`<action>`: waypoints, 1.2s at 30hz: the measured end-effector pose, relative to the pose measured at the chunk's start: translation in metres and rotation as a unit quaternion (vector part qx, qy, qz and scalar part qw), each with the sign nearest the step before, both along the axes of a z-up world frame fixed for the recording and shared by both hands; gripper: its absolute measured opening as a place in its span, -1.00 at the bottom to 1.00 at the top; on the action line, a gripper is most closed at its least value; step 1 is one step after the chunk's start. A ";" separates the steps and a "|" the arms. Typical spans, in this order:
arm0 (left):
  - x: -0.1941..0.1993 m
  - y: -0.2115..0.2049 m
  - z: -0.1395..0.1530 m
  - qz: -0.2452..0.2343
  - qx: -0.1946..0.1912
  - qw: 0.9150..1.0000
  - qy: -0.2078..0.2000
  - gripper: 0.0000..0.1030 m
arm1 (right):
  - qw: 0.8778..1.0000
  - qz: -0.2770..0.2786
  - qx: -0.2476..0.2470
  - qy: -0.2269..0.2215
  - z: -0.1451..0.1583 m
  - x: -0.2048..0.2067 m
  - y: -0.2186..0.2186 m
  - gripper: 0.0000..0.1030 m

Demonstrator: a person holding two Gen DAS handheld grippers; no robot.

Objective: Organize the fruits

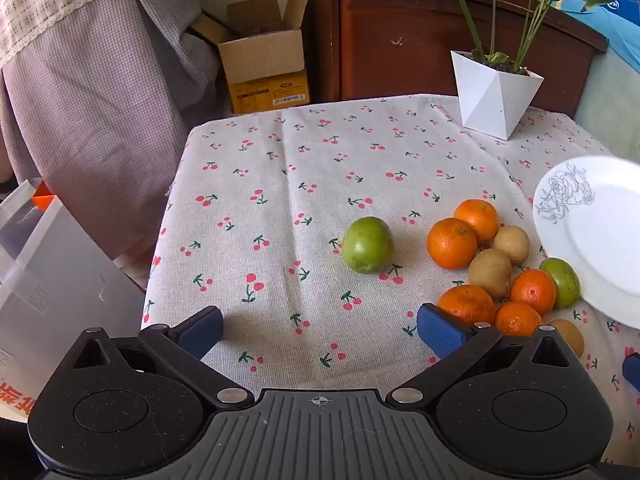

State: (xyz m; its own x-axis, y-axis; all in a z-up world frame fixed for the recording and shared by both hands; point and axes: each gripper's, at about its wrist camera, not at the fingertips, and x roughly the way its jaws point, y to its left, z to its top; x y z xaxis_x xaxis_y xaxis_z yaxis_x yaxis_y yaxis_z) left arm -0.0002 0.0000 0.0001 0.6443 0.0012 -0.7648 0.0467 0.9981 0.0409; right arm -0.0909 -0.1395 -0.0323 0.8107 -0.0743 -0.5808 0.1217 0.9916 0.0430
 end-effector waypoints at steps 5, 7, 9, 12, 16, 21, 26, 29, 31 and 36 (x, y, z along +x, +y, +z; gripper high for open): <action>-0.001 0.001 0.000 0.001 0.000 1.000 0.000 1.00 | 1.000 0.000 0.000 -0.001 0.000 0.000 0.000 0.99; -0.002 0.001 0.001 0.001 0.000 1.000 0.000 1.00 | 1.000 0.000 -0.001 0.000 0.000 0.000 0.000 0.99; -0.001 -0.001 -0.003 0.001 0.001 1.000 0.003 1.00 | 1.000 -0.001 0.000 0.005 -0.003 0.008 -0.002 0.99; 0.000 0.001 -0.004 0.002 0.001 1.000 0.003 1.00 | 1.000 -0.001 -0.001 0.005 0.001 0.000 0.004 0.99; 0.000 0.001 -0.005 0.005 0.000 1.000 0.003 1.00 | 1.000 -0.001 0.004 0.006 -0.001 0.001 0.000 0.99; -0.003 -0.001 0.000 0.004 0.001 1.000 0.001 1.00 | 1.000 0.000 0.005 0.006 0.000 0.001 0.000 0.99; -0.003 -0.001 0.001 0.007 0.000 1.000 0.006 1.00 | 1.000 0.000 0.004 0.006 0.000 0.001 0.000 0.99; -0.005 0.001 0.003 0.005 0.001 1.000 0.012 1.00 | 1.000 0.000 0.004 0.006 0.000 0.001 0.000 0.99; -0.007 0.001 0.004 0.000 0.002 1.000 0.017 1.00 | 1.000 0.000 0.005 0.007 0.000 0.001 0.000 0.99; -0.012 0.005 0.007 -0.007 0.004 1.000 0.028 1.00 | 1.000 0.002 0.003 0.010 0.001 -0.001 0.000 0.98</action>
State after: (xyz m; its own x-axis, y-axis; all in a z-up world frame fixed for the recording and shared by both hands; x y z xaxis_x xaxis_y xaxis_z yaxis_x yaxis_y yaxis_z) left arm -0.0117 0.0048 0.0074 0.6009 -0.0019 -0.7993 0.0631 0.9970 0.0451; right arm -0.0922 -0.1397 -0.0313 0.7993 -0.0671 -0.5972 0.1178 0.9920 0.0462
